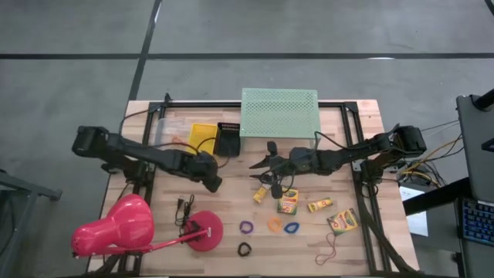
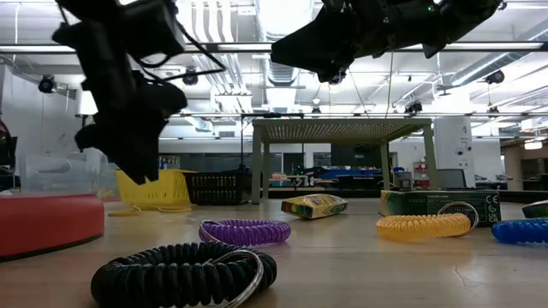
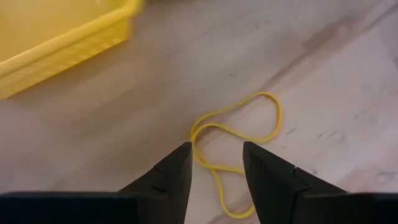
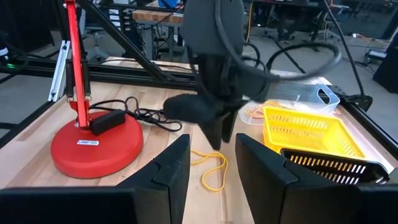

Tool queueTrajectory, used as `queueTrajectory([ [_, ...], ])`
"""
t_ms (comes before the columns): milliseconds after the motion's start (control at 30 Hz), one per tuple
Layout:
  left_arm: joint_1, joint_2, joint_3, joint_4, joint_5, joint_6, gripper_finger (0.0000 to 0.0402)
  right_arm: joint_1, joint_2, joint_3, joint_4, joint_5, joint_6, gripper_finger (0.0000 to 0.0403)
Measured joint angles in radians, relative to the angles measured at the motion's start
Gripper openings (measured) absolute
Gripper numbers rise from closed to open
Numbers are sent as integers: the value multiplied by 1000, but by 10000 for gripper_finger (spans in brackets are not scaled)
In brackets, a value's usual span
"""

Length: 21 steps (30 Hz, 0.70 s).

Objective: Pick & Place Office Desk Supplies
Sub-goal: Put the yellow rubber band into the transparent bin

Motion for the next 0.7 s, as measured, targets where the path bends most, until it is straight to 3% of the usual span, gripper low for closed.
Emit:
queueTrajectory([
  [200,0,79,36,-38,18,46,150,0,0,0,0,0,0,123],
  [700,0,73,33,-30,18,60,150,0,0,0,0,0,0,123],
])
